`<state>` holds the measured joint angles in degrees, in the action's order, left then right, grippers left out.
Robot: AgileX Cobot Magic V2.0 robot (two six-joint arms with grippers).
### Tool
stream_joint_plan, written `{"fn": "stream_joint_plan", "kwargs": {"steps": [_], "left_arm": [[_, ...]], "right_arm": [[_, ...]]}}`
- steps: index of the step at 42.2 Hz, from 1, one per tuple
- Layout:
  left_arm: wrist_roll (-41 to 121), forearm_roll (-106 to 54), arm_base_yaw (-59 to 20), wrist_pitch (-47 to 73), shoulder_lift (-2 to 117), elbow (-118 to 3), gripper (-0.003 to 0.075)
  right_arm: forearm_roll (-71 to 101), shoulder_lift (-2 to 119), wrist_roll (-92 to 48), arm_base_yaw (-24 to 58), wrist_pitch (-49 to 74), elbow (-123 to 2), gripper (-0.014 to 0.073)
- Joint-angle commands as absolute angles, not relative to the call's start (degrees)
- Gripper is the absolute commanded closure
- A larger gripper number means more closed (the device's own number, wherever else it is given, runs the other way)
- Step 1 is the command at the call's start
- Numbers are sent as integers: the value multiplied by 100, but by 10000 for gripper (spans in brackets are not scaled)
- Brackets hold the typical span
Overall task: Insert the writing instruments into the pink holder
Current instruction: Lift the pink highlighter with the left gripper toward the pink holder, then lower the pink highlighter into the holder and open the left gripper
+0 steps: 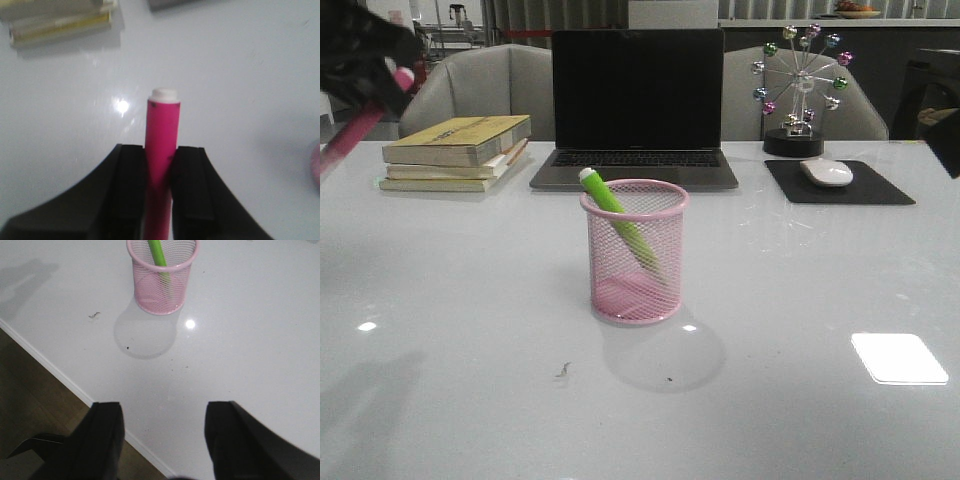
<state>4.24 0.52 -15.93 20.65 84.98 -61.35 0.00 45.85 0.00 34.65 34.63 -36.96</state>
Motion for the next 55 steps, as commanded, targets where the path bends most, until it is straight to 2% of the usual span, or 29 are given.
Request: {"fn": "stream_joint_plan", "kwargs": {"steps": [1, 6, 12, 19, 28, 39, 46, 50, 55], "left_arm": [[439, 0, -1934, 249, 7684, -5695, 629], [426, -98, -2431, -1354, 7395, -5052, 629], [419, -110, -3129, -2874, 7592, -4711, 629], [419, -151, -3801, -4250, 8311, -4734, 629], [419, -151, -4276, -5819, 9395, -4806, 629], [419, -151, -4393, -6898, 10481, -4806, 629], [419, -407, -4393, -6868, 10795, -4806, 627], [376, -433, -4393, -6855, 10809, -4806, 568], [376, -433, -4393, -6856, 10809, -4806, 412]], "right_arm": [[-44, 4551, -39, 3470, 3098, -3850, 118], [-44, 4551, -39, 3470, 3098, -3850, 118], [-44, 4551, -39, 3470, 3098, -3850, 118], [-44, 4551, -39, 3470, 3098, -3850, 118], [-44, 4551, -39, 3470, 3098, -3850, 118], [-44, 4551, -39, 3470, 3098, -3850, 118], [-44, 4551, -39, 3470, 3098, -3850, 118], [-44, 4551, -39, 3470, 3098, -3850, 118], [-44, 4551, -39, 3470, 3098, -3850, 118]]}}
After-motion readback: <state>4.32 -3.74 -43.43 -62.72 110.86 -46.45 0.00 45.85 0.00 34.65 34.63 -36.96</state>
